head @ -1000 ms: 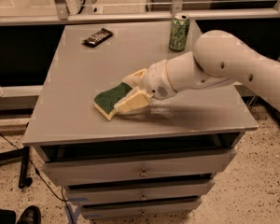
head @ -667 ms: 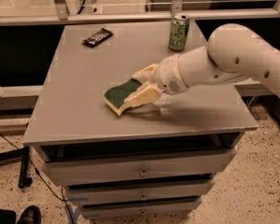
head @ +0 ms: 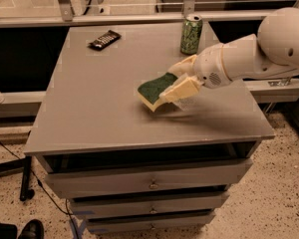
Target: Move sponge near green can
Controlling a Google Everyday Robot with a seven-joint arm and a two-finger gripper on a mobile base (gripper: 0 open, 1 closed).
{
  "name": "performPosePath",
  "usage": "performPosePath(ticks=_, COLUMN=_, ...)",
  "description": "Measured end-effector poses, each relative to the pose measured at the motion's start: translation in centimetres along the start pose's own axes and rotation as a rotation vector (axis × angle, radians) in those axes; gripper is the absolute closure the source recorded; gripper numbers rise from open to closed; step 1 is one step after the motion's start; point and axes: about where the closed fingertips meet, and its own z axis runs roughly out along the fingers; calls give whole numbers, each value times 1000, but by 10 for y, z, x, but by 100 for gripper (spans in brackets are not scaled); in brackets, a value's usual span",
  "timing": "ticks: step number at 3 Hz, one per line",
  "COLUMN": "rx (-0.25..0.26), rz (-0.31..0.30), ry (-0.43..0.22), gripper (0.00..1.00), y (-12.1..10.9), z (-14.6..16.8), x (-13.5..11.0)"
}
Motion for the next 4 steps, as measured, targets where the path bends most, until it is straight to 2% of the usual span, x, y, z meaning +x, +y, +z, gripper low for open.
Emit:
performPosePath(ticks=1, rx=19, rz=-7, ry=-4, gripper=100, y=-2, z=-2, x=-2)
performPosePath(ticks=2, rx=106, rz=-6, ry=-16, gripper=100, y=-34, z=-12, x=16)
performPosePath(ticks=3, rx=232, rz=18, ry=-21, gripper=100, y=-81, z=-39, x=44)
performPosePath(ticks=4, rx=335, rz=11, ry=-28, gripper=100, y=-129, z=-64, x=57)
